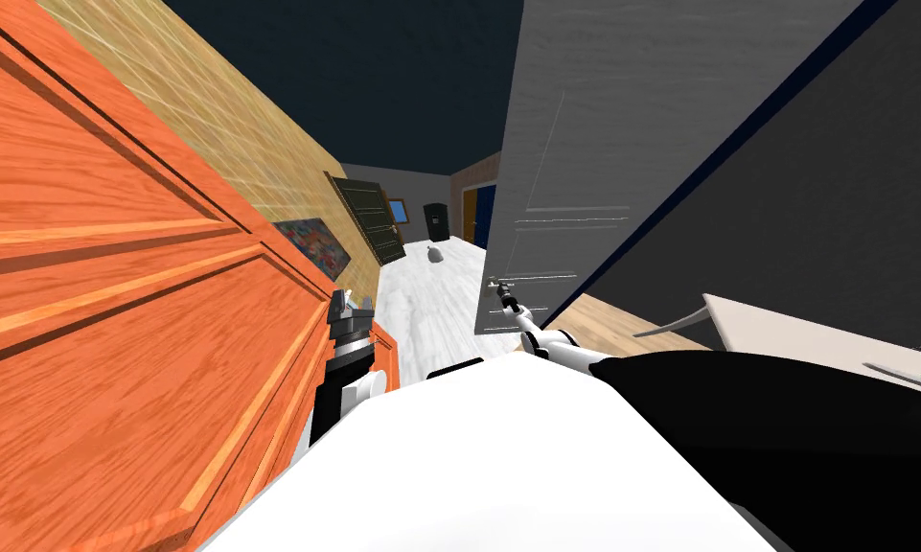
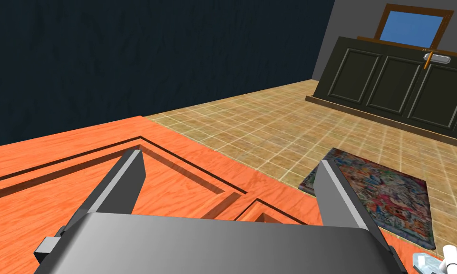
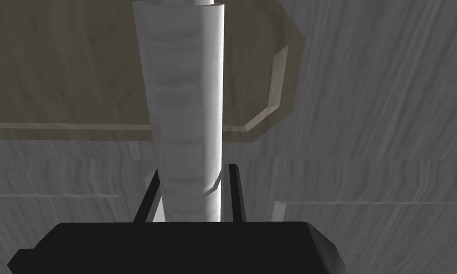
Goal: Push the door open
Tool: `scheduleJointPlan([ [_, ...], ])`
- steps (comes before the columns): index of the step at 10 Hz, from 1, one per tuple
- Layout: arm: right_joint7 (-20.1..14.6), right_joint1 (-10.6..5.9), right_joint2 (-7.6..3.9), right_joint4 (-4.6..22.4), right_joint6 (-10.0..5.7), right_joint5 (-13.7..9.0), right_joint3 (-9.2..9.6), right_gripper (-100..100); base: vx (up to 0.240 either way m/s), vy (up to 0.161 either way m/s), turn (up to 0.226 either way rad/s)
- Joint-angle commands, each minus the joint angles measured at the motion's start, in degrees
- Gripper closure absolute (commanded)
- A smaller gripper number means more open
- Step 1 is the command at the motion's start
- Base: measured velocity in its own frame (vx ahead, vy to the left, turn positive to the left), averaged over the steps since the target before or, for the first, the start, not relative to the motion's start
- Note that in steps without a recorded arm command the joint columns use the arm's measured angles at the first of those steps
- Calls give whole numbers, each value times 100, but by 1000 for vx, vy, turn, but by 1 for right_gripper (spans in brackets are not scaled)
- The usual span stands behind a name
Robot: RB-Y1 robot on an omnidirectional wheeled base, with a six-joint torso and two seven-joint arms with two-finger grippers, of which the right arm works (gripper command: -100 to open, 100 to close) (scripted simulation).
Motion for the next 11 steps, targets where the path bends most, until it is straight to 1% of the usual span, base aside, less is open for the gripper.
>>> scheduleJointPlan([
  [1, 0, 0, 0, 0, 0, 0, 0, 100, 88, 41, -37],
  [2, 38, 13, -38, -3, 8, -35, -84, 100, 131, 31, -57],
  [10, 206, 100, -146, 42, 14, -179, -430, 100, 185, 30, -47],
  [11, 206, 100, -146, 42, 14, -179, -430, 100, 126, 16, -21],
])
